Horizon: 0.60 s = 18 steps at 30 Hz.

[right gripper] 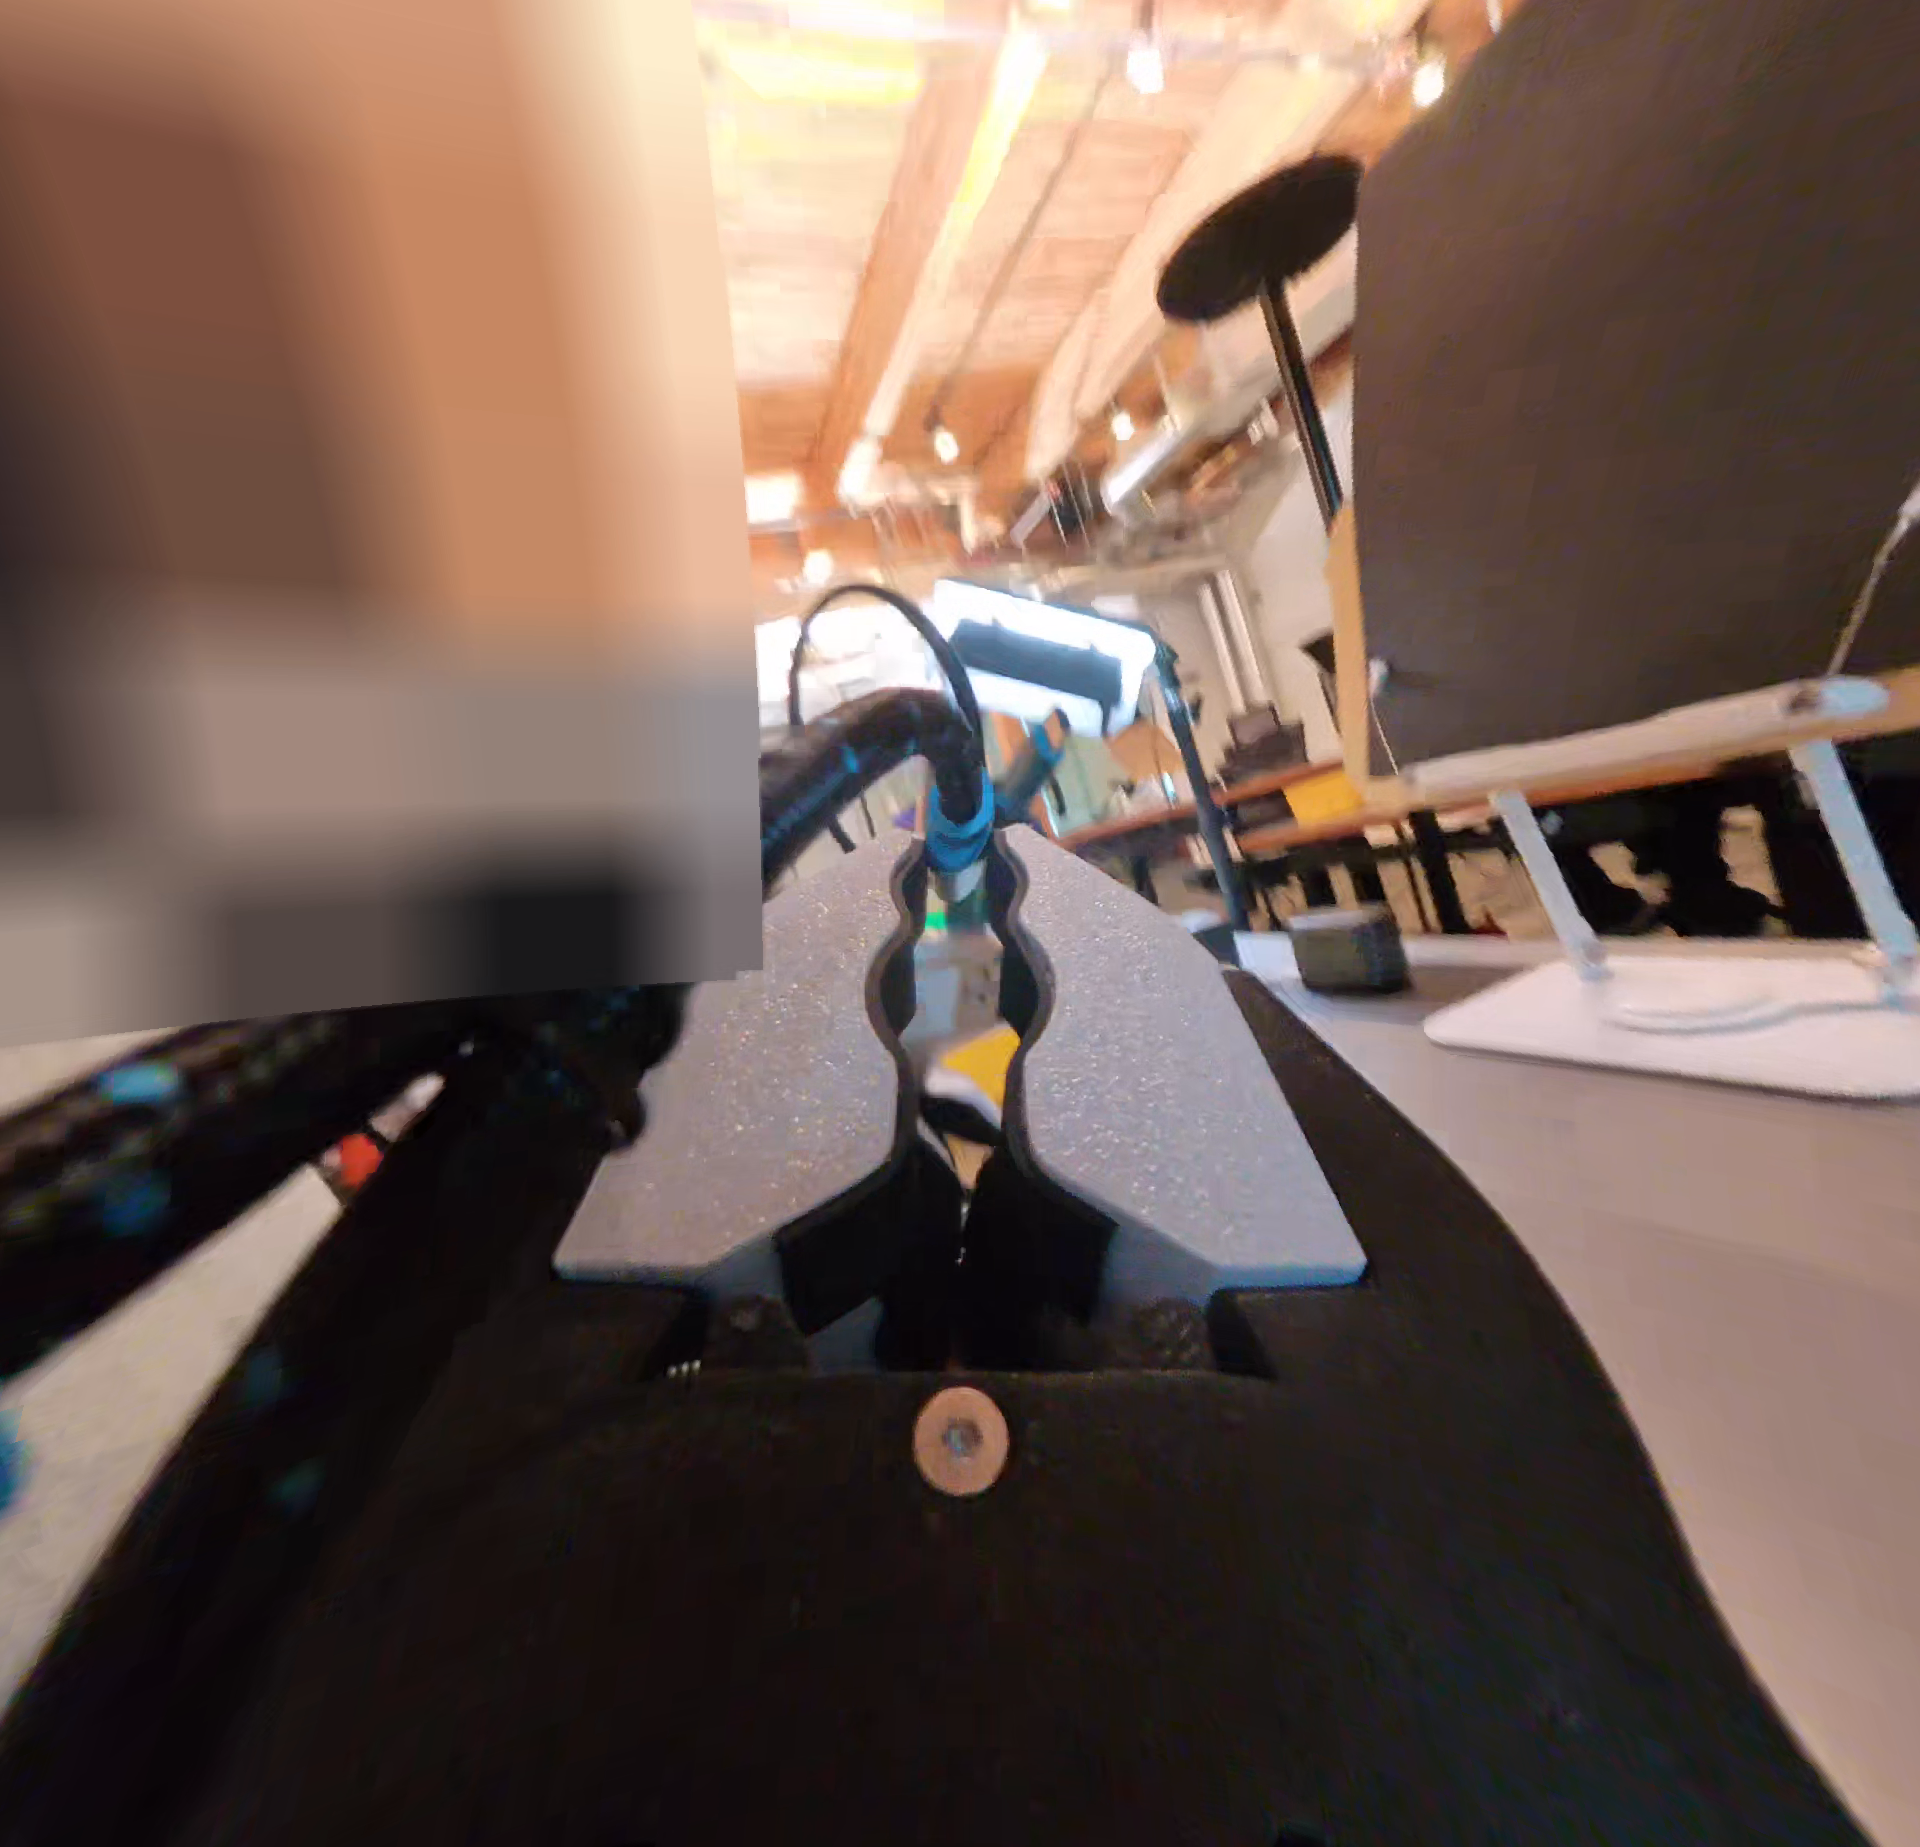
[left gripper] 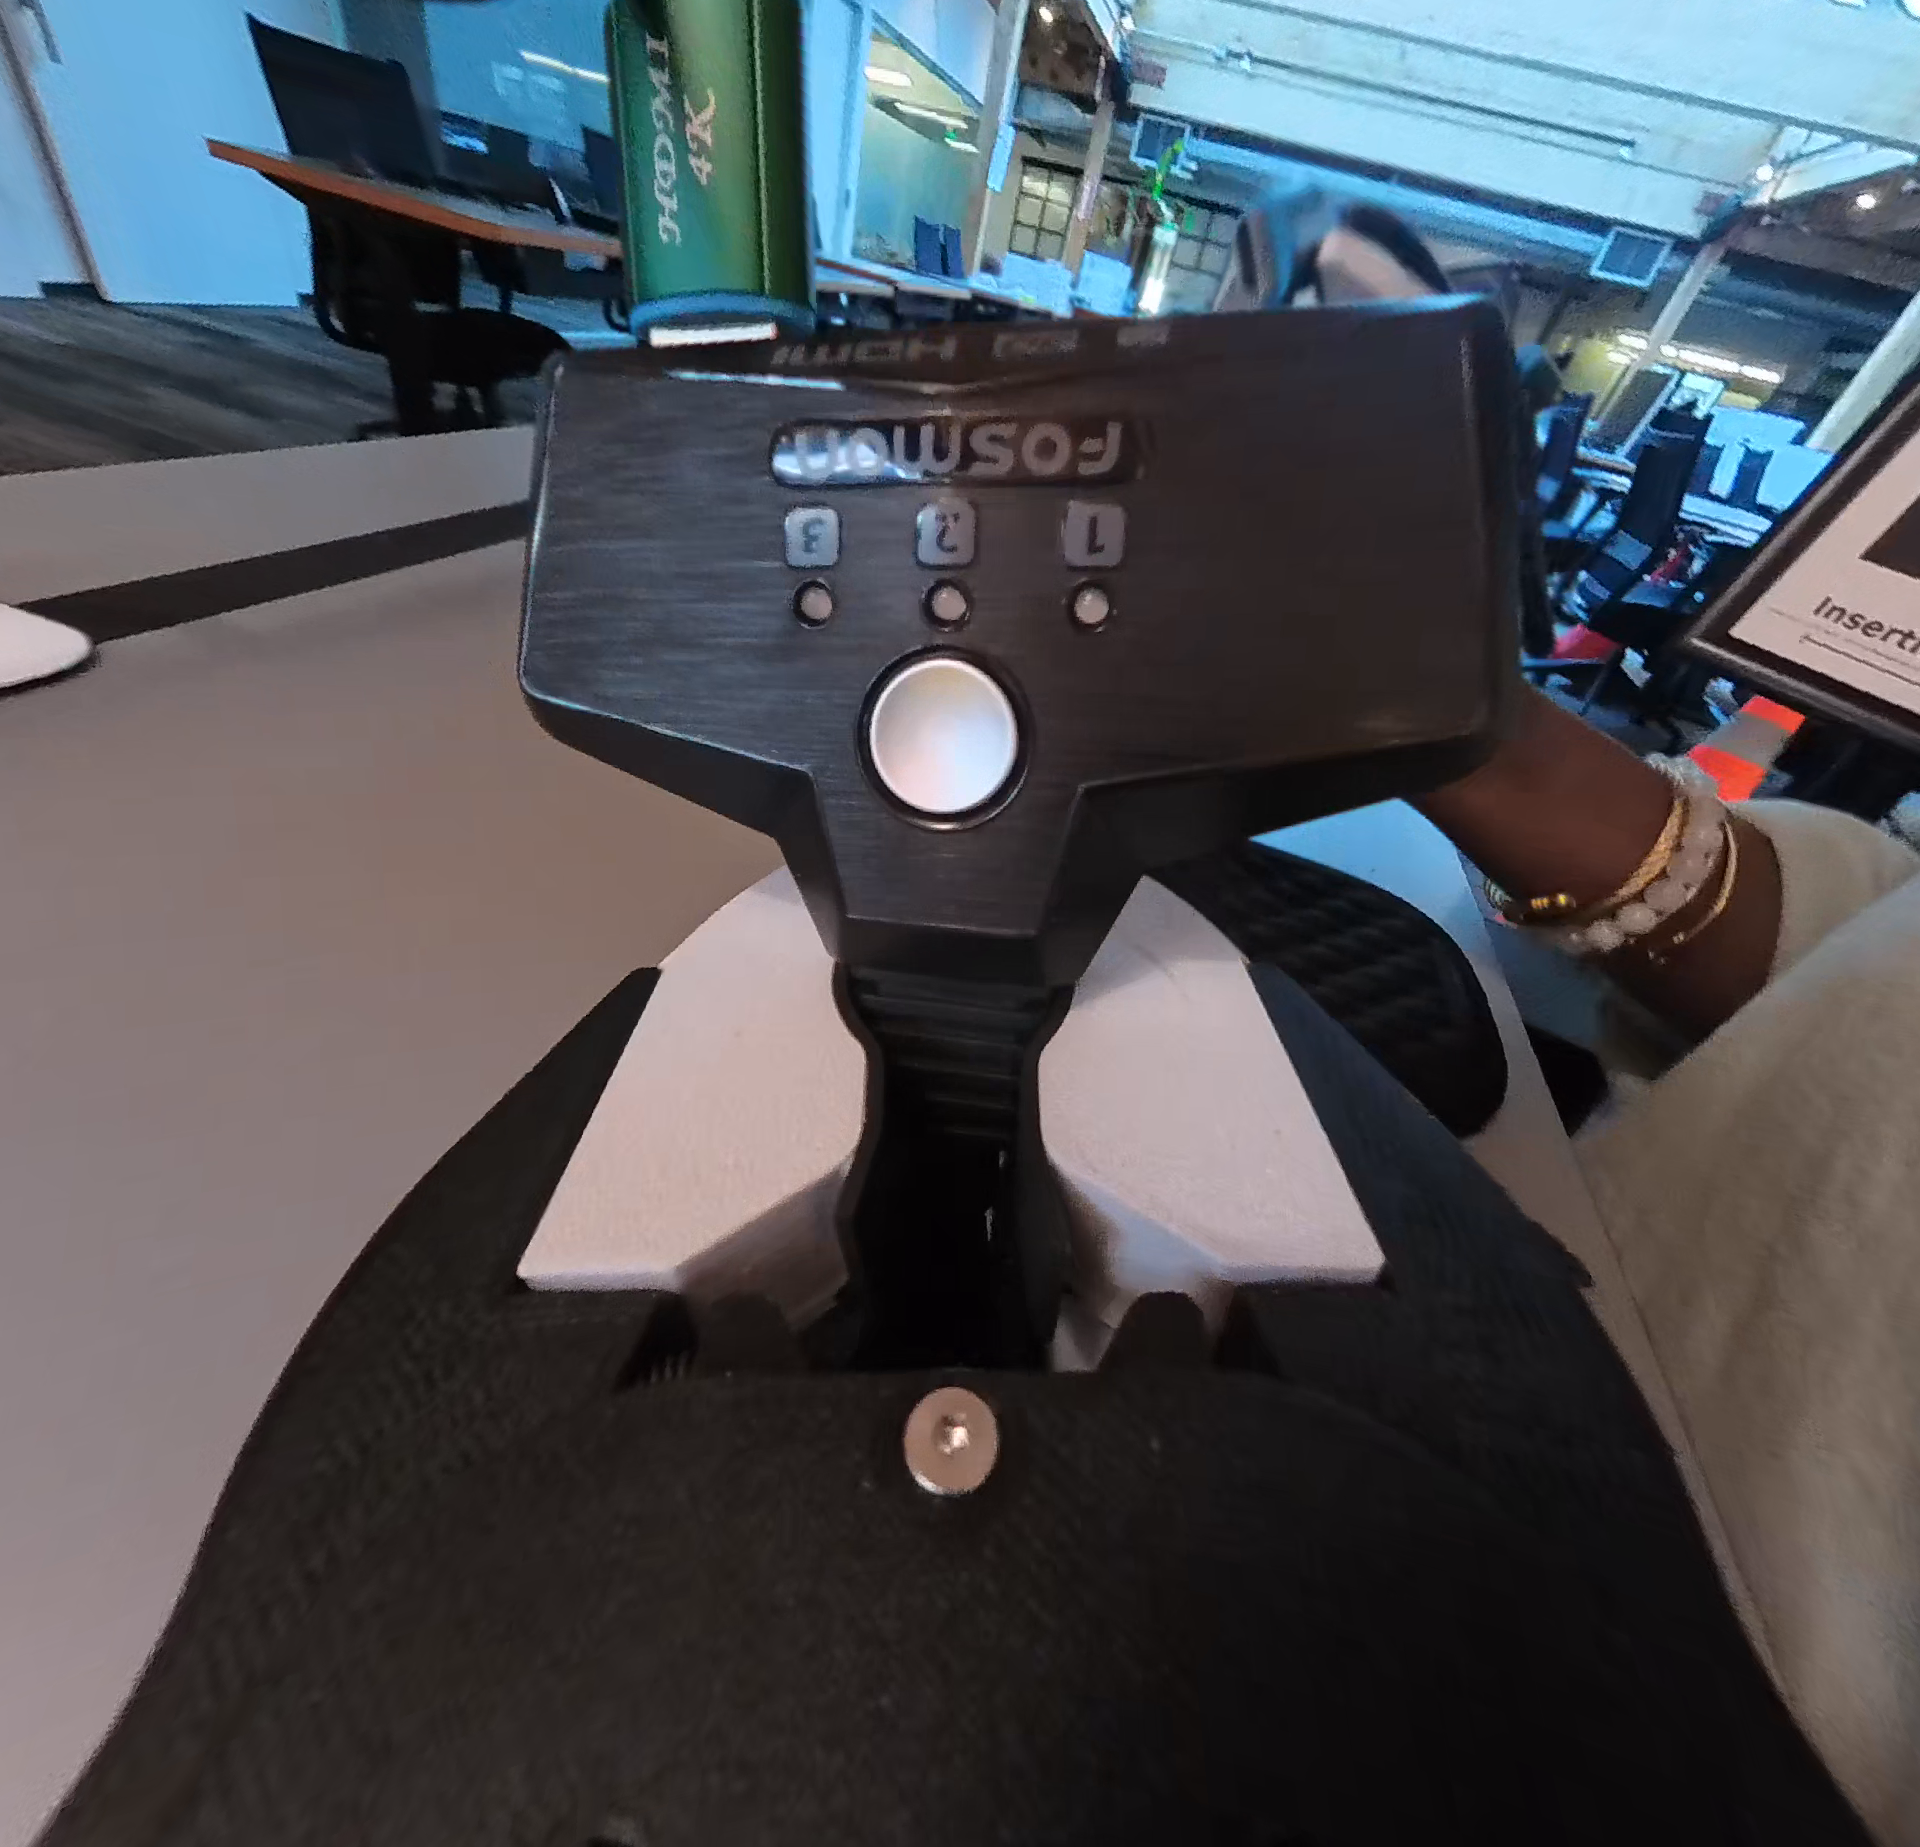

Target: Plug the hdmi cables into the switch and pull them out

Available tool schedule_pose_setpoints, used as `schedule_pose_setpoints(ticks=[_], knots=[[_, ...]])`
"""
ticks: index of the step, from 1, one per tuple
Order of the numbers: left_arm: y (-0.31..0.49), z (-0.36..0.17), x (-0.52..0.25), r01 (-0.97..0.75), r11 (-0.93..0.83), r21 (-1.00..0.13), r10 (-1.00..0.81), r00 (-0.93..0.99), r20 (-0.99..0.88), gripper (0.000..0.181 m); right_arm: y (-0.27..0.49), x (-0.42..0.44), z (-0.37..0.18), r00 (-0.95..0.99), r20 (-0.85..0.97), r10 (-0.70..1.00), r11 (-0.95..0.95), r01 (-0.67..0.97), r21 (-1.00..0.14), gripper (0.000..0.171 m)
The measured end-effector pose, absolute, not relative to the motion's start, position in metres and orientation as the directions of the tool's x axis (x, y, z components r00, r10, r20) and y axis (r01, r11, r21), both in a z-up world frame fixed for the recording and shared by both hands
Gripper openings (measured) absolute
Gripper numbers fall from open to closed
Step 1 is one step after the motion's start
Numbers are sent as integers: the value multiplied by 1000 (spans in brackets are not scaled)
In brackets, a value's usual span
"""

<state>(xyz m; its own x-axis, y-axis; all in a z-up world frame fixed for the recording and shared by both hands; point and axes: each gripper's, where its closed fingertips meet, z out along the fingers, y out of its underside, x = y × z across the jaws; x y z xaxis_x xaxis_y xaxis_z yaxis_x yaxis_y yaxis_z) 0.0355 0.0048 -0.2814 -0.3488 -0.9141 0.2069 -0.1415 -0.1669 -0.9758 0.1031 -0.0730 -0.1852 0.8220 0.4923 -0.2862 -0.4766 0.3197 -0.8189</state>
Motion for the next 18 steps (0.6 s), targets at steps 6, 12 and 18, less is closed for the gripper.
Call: schedule_pose_setpoints(ticks=[6, 12, 18], knots=[[16, -268, 30, -67, -239, -969, -913, -325, 248, 22, -61, 86, -194, 870, -265, 416, 161, -357, -920, 11], [10, -275, 33, -94, -206, -974, -922, -314, 226, 22, -72, 102, -187, 932, -217, 291, 133, -264, -955, 11], [-1, -281, 35, -125, -145, -982, -922, -343, 180, 22, -123, 172, -170, 997, 14, -80, -40, 11, -999, 11]])
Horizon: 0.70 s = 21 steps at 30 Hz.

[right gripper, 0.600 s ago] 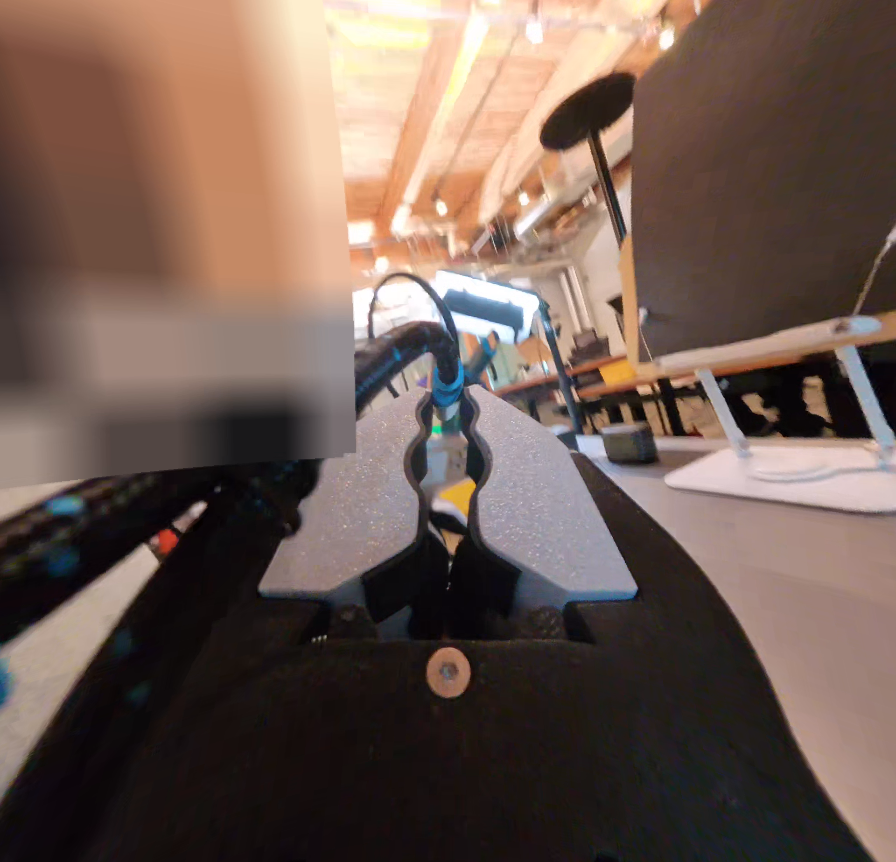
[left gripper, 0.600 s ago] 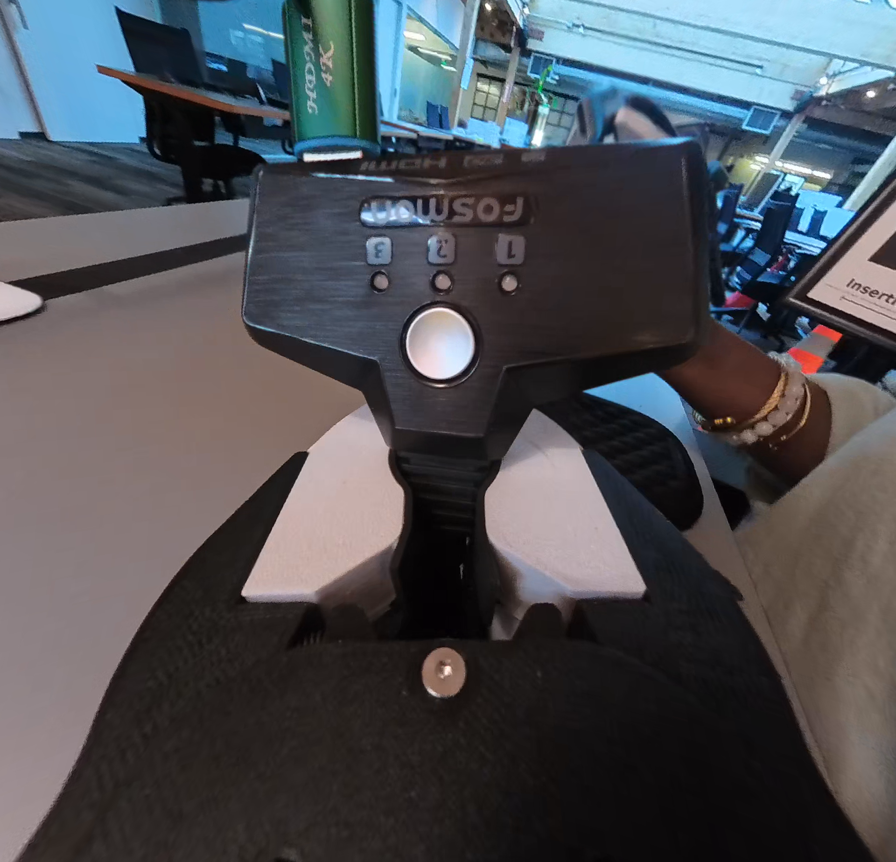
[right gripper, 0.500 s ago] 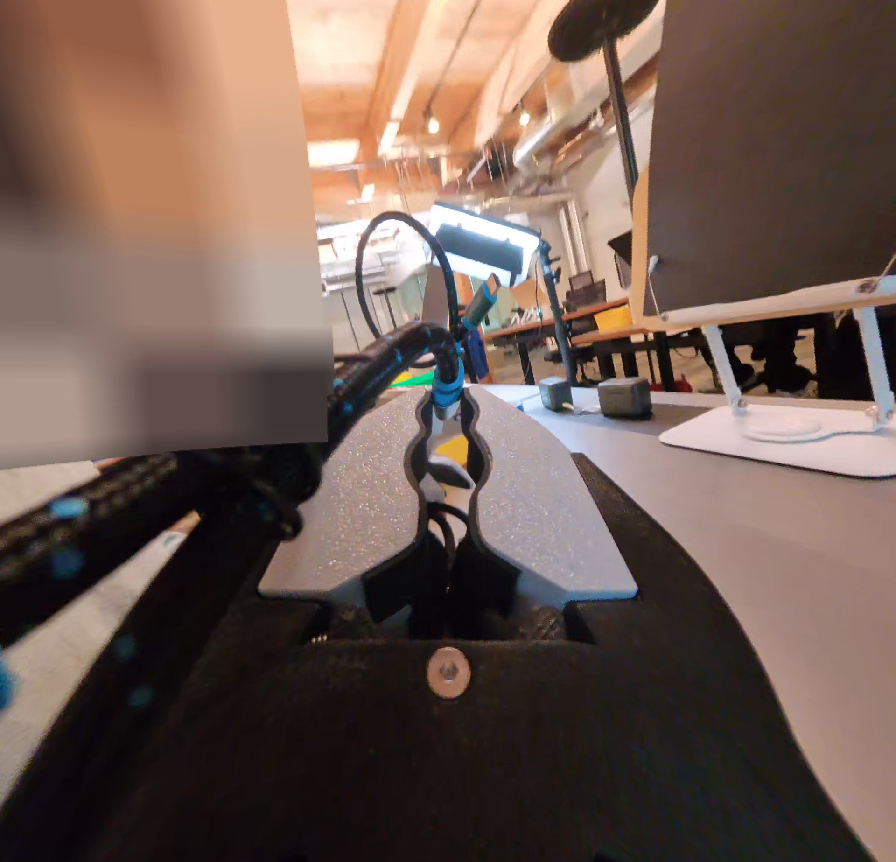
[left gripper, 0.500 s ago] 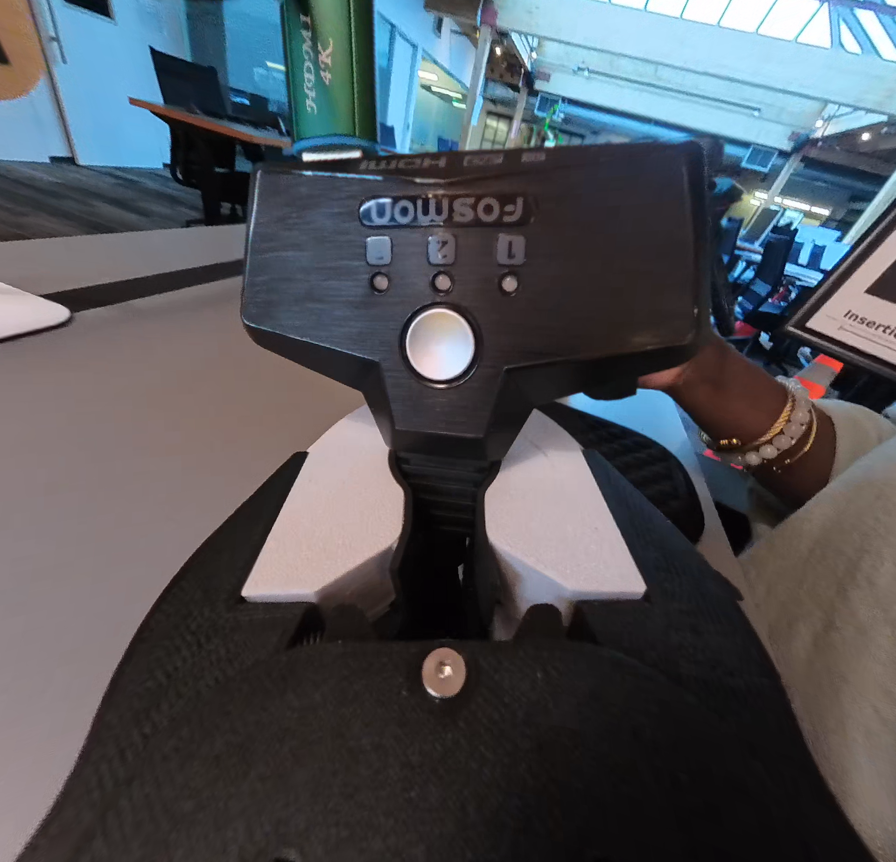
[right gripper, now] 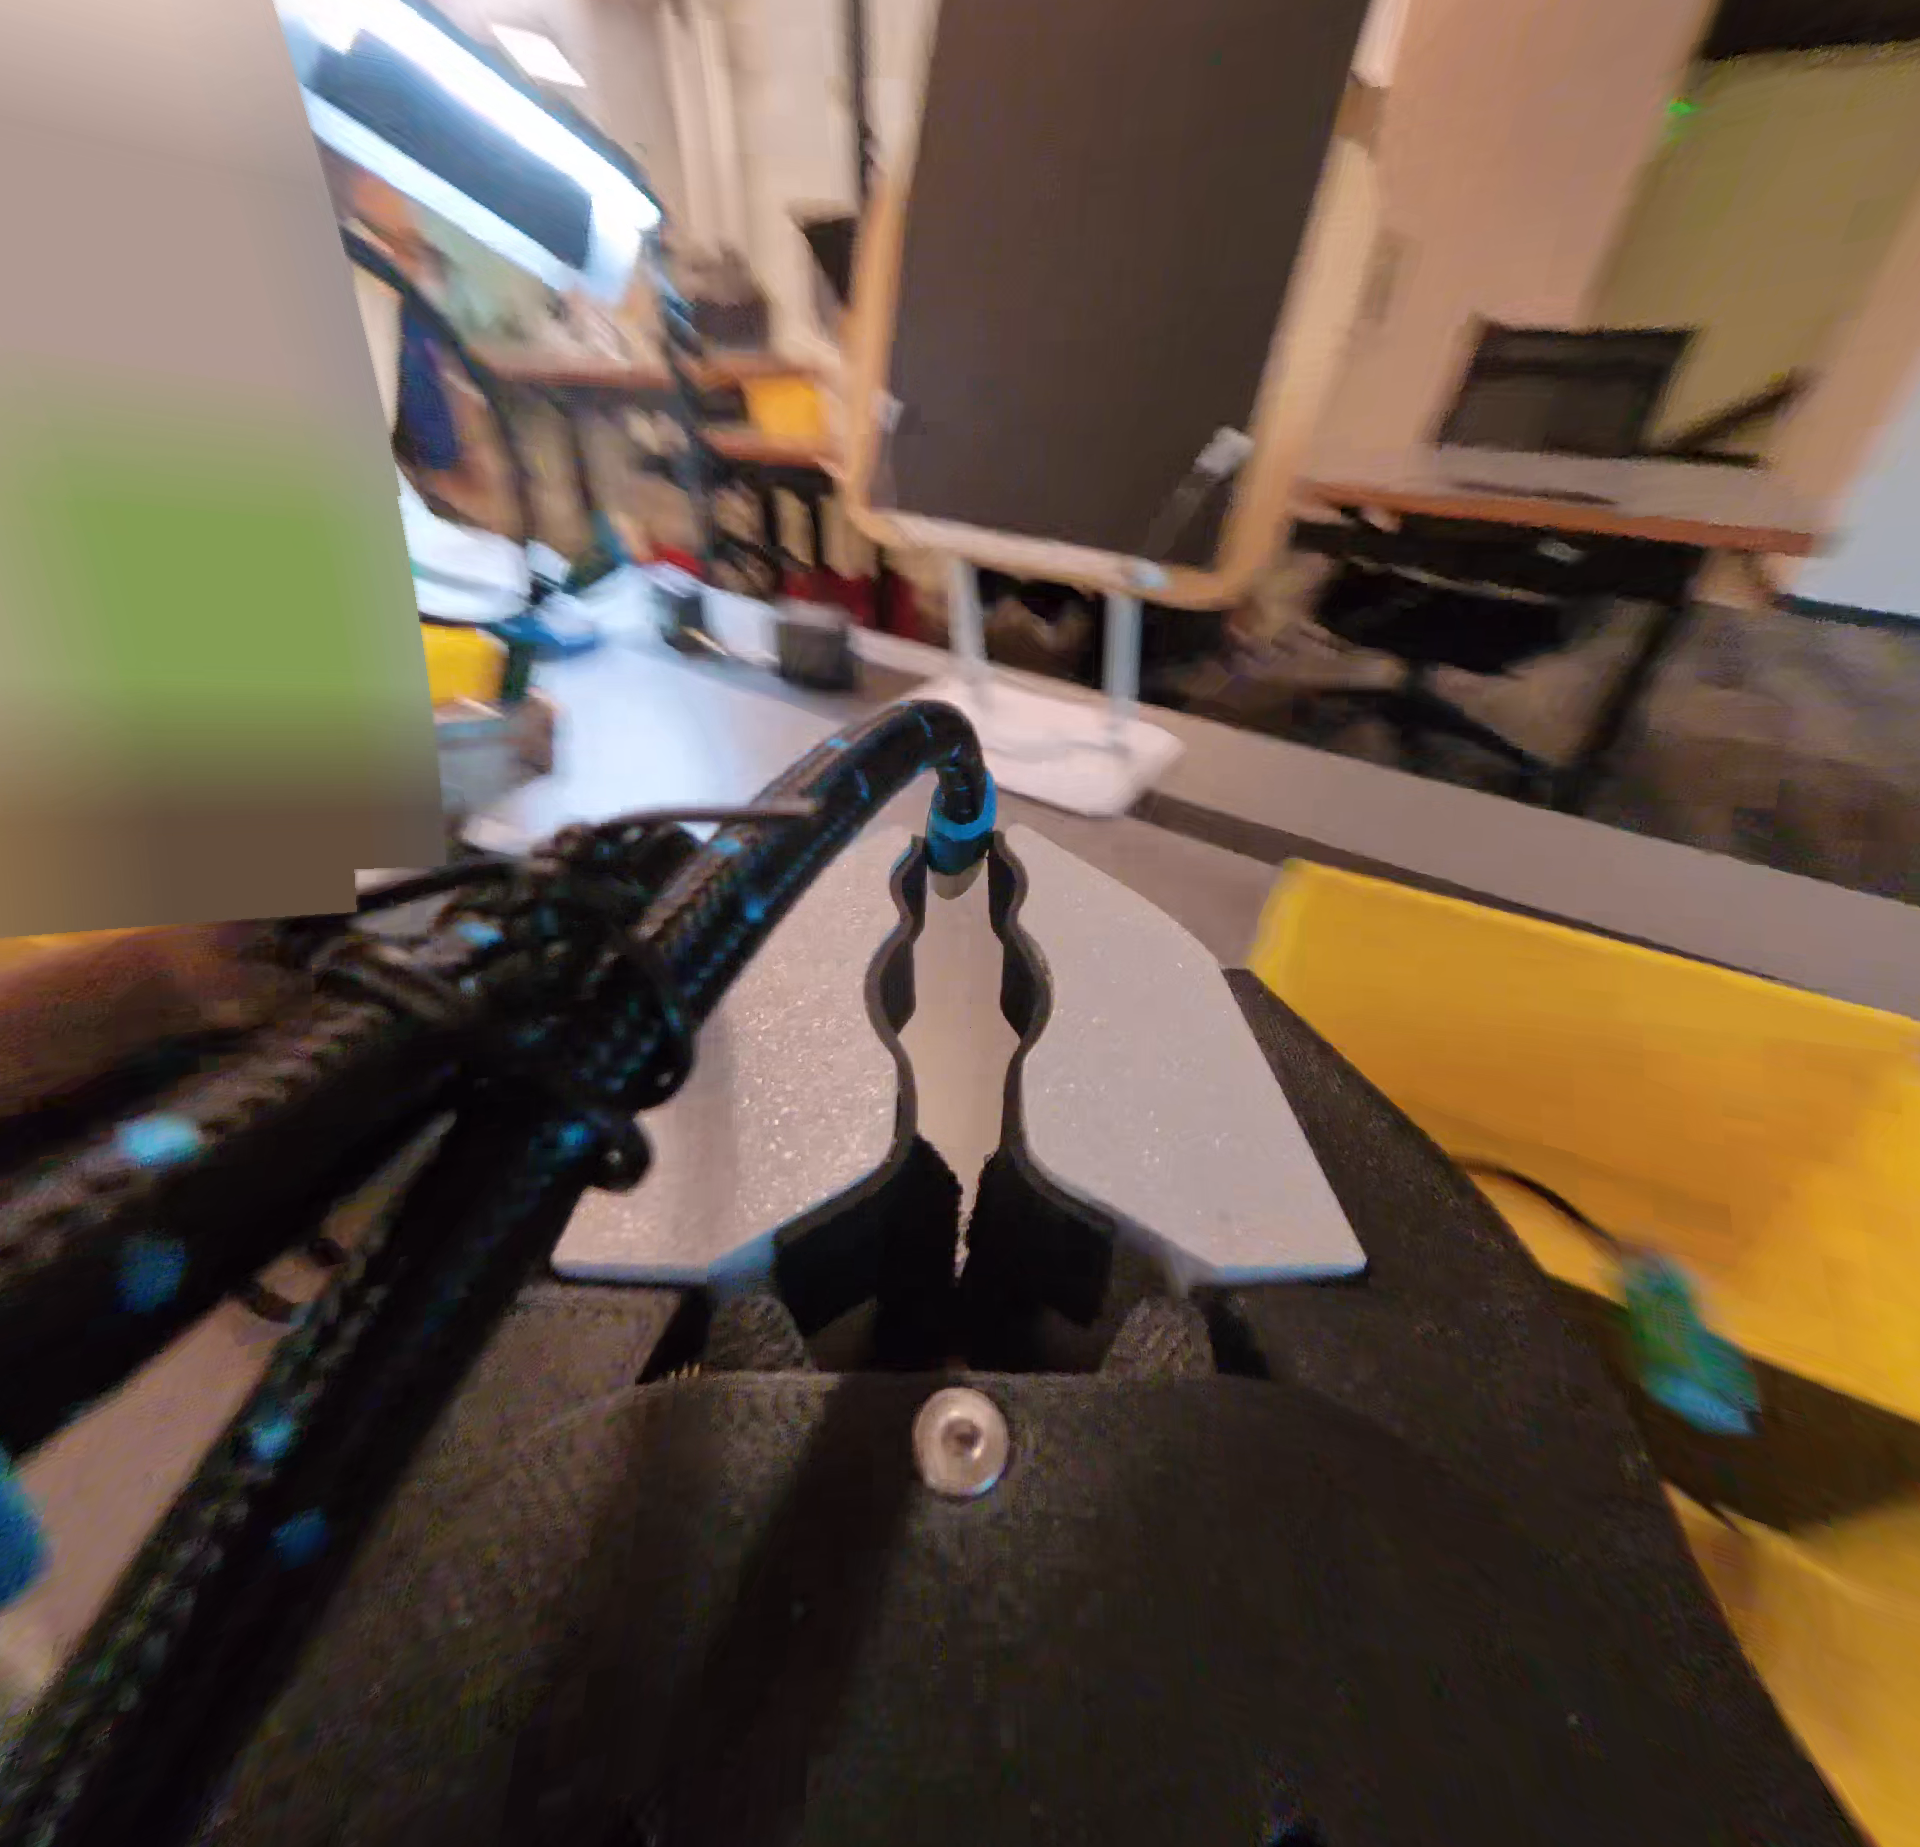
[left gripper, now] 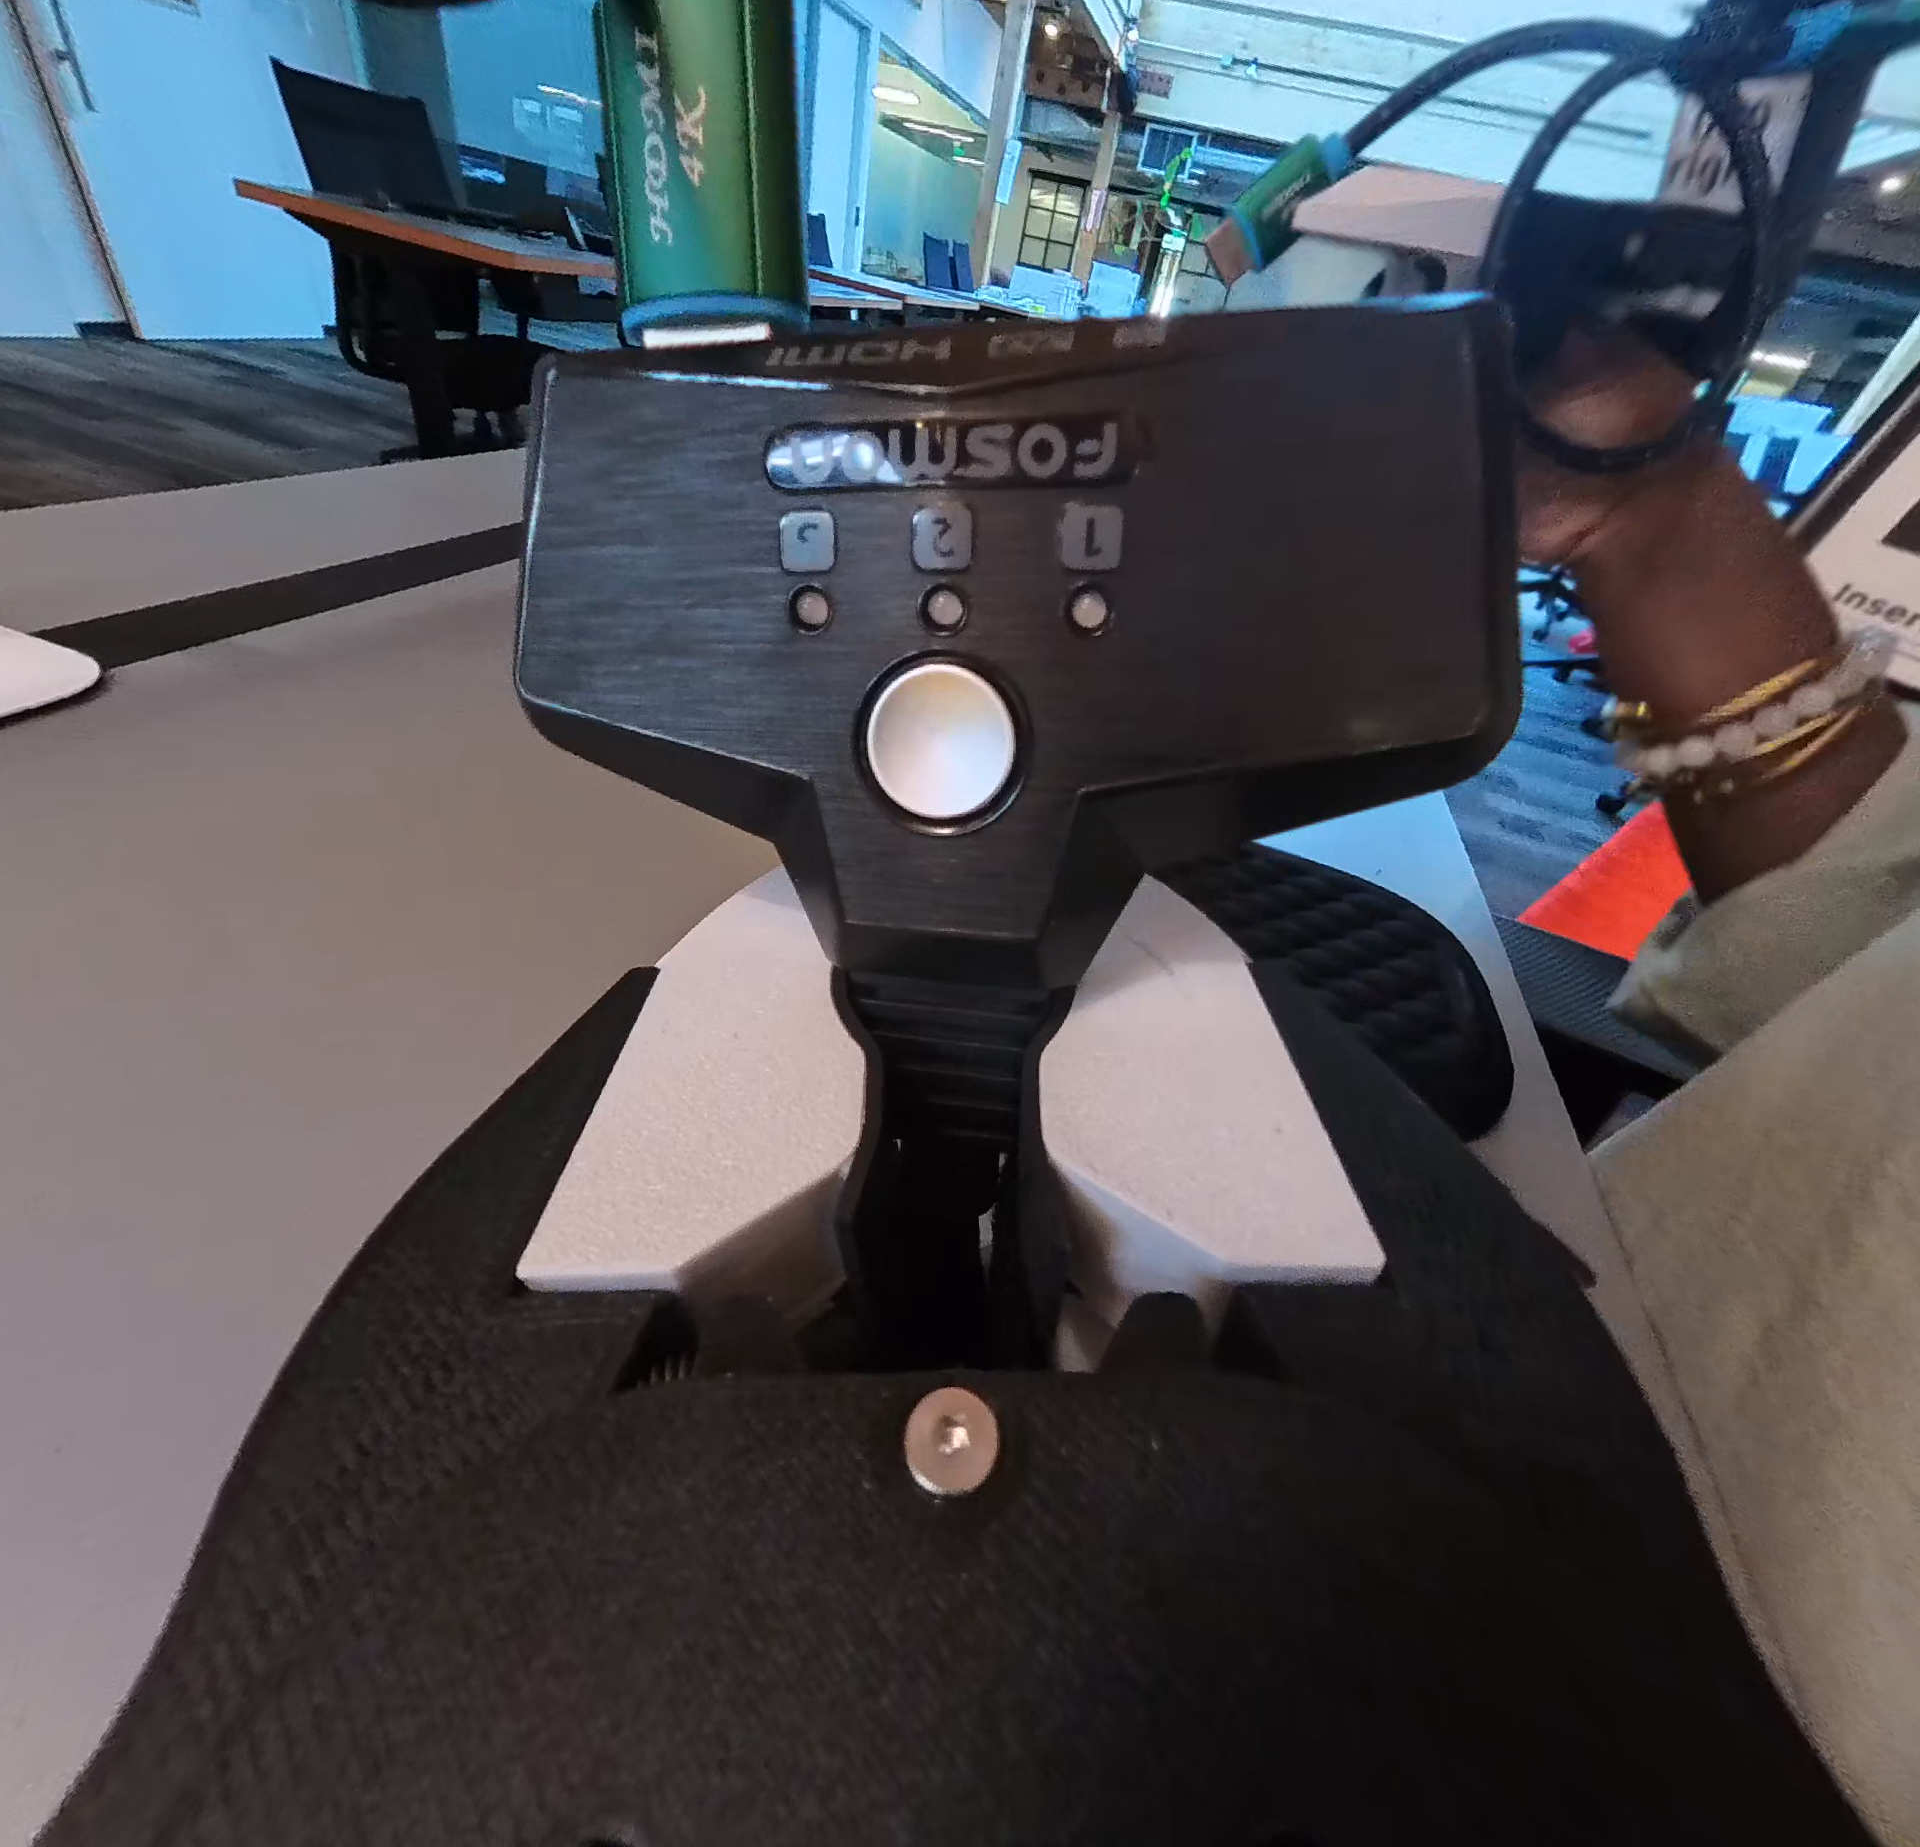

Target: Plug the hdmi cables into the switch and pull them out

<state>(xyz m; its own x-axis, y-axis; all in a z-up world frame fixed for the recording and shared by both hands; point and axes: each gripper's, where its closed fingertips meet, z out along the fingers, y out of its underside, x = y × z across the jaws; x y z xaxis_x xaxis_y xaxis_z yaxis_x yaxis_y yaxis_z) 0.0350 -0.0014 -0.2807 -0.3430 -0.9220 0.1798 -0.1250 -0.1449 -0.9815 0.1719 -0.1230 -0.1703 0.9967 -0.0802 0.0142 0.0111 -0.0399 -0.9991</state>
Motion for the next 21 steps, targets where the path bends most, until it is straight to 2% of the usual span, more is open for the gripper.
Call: schedule_pose_setpoints(ticks=[3, 7, 10, 13, 17, 21], knots=[[-3, -283, 36, -137, -123, -983, -927, -338, 163, 22, -160, 219, -189, 952, 127, -279, -336, 27, -941, 11], [-7, -281, 35, -125, -99, -987, -926, -352, 137, 22, -219, 281, -244, 820, 307, -483, -710, -162, -685, 11], [-6, -282, 35, -129, -97, -987, -929, -345, 136, 22, -258, 316, -273, 706, 454, -544, -819, -328, -471, 11], [-4, -282, 35, -130, -102, -986, -931, -337, 141, 22, -274, 331, -294, 683, 508, -524, -852, -427, -304, 12], [-1, -281, 34, -130, -103, -986, -935, -327, 140, 23, -279, 349, -301, 637, 570, -519, -846, -476, -239, 16], [0, -282, 34, -136, -104, -985, -935, -324, 143, 23, -271, 360, -308, 627, 525, -575, -815, -495, -301, 19]])
